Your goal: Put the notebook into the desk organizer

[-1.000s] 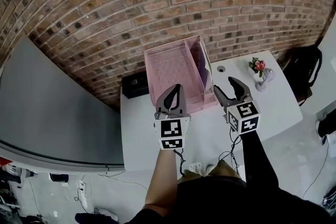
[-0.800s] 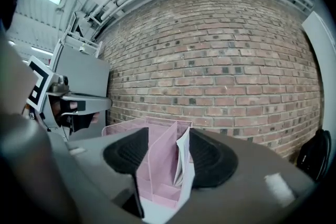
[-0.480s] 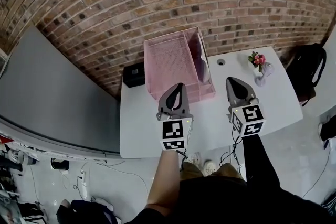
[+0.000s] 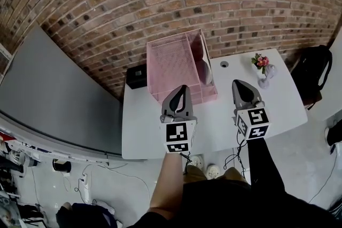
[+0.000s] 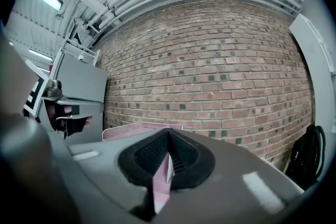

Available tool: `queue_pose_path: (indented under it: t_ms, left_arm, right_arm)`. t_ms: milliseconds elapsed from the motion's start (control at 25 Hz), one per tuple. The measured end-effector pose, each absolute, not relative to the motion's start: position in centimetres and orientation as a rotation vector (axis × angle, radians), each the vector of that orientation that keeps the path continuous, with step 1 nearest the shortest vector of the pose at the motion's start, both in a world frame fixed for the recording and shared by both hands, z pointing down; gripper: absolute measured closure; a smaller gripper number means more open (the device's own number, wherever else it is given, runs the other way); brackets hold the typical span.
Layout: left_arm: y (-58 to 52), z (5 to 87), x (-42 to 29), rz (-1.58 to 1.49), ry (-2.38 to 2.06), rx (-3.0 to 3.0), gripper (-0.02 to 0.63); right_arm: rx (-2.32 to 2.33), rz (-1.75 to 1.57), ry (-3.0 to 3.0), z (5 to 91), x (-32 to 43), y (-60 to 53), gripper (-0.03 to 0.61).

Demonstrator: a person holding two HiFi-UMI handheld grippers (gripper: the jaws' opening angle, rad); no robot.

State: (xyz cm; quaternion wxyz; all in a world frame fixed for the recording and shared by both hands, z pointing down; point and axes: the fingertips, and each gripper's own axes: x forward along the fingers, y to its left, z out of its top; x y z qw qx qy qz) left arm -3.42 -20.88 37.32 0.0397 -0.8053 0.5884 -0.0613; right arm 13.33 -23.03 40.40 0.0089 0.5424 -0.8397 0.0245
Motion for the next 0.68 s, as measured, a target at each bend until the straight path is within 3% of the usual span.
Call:
queue_pose_path:
  t_ms: [680]
  left_arm:
    - [-21.0,37.0,-2.1,-0.183,1.777,-2.474,0.604]
  right_arm:
    - [1.697,0.107,-2.623,40.8,14.2,-22.7,0.58]
